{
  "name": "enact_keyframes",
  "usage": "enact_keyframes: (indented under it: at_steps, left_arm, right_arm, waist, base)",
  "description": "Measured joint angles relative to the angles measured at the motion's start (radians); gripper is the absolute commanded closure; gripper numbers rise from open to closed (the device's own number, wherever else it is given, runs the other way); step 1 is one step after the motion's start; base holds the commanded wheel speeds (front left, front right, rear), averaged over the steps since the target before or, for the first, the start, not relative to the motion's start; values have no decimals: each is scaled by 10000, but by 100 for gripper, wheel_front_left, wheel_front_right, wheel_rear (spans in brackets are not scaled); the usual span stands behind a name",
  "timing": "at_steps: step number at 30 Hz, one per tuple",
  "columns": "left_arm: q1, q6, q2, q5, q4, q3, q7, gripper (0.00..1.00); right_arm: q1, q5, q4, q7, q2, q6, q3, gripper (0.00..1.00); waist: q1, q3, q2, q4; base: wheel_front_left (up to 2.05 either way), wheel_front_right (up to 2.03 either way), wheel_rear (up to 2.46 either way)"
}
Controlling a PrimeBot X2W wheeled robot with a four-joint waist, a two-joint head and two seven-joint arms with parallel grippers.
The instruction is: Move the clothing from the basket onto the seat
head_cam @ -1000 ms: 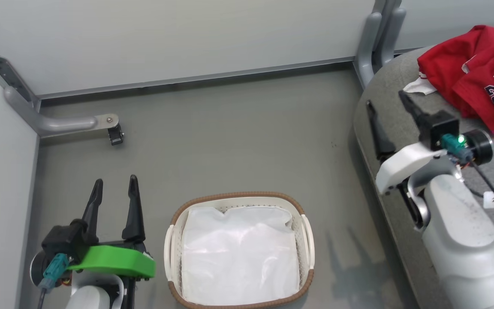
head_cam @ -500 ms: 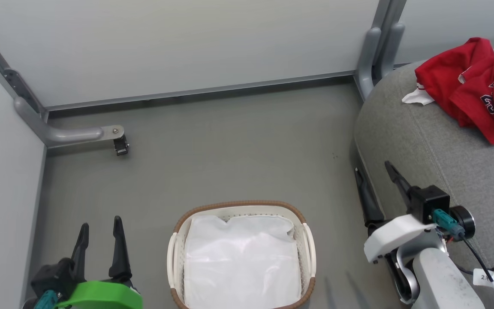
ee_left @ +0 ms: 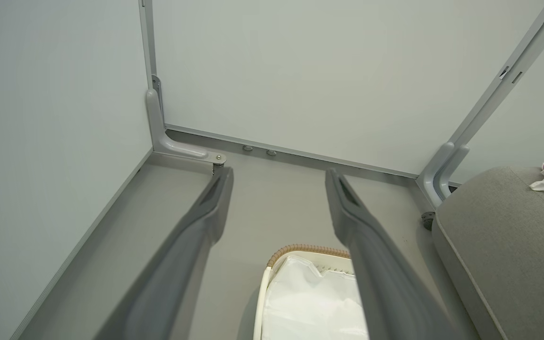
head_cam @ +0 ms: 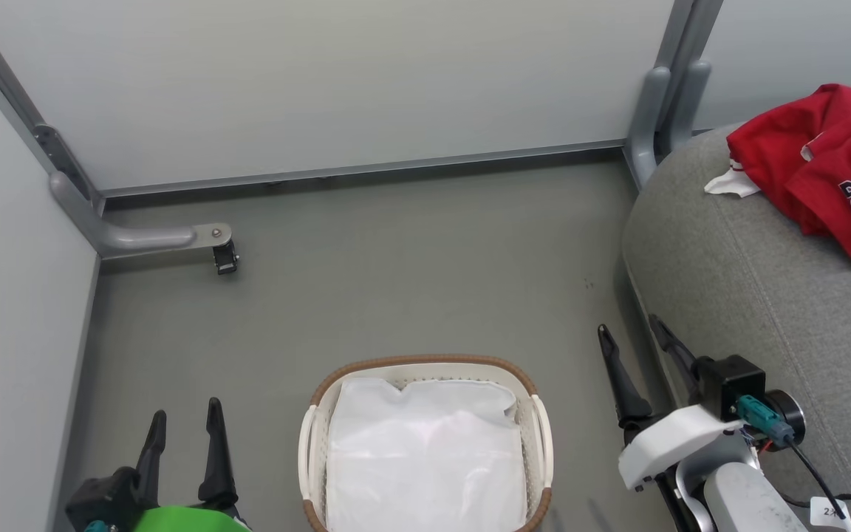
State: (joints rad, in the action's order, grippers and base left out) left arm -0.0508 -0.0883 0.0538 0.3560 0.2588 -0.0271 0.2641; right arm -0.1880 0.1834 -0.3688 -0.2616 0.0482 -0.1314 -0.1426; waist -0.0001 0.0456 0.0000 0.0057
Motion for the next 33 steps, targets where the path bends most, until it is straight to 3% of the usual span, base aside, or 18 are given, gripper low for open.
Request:
enact_keyframes:
  at_steps: [29, 30, 33]
  left_arm:
    - [3, 6, -33, 21, 58, -42, 0, 0]
    - [3, 6, -33, 56, 42, -42, 0, 100]
    - [-7, 6, -52, 98, 268, -65, -4, 100]
  right_arm:
    - [7, 199, -224, -2, 0, 0, -153, 0]
    - [7, 201, -213, -2, 0, 0, -153, 100]
    - [168, 198, -412, 15, -31, 0, -180, 100]
  waist:
    - [0, 37, 0, 17]
    - [0, 38, 0, 21]
    - [0, 40, 0, 22]
  base:
    - [0, 0, 0]
    - [0, 0, 0]
    - [0, 0, 0]
